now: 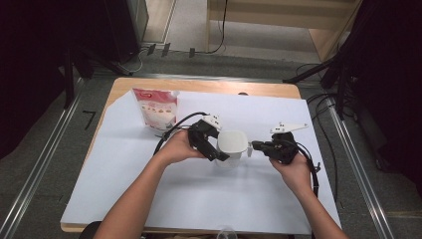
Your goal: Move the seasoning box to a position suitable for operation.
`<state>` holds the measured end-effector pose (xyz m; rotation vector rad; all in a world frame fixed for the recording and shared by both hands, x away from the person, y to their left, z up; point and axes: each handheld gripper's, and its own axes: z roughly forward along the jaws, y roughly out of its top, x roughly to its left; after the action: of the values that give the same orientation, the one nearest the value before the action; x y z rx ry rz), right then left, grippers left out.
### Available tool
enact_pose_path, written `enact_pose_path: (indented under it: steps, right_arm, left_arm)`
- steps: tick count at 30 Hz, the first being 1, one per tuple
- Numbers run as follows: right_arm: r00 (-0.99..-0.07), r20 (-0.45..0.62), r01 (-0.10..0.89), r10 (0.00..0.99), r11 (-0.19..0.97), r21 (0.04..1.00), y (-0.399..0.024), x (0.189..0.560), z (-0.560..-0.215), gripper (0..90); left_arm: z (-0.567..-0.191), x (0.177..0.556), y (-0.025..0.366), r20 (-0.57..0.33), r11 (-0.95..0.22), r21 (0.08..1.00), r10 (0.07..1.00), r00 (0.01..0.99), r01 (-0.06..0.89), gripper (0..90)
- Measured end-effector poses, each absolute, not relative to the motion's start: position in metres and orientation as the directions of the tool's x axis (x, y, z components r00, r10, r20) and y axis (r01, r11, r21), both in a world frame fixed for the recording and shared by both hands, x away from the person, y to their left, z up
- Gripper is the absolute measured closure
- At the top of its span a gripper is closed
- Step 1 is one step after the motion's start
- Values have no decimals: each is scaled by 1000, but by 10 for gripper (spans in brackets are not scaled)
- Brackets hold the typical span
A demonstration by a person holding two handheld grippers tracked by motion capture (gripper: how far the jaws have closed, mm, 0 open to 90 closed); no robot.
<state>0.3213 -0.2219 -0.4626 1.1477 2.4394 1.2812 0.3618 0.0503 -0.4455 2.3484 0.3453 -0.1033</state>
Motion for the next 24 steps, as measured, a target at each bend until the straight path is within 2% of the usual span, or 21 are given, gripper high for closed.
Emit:
enact_pose_path:
  steps: [24]
  right_arm:
    - [-699, 168, 542, 695, 361, 758, -219, 319, -462, 900]
  left_arm:
    - [-436, 359, 51, -139, -698, 667, 225, 964, 259, 165]
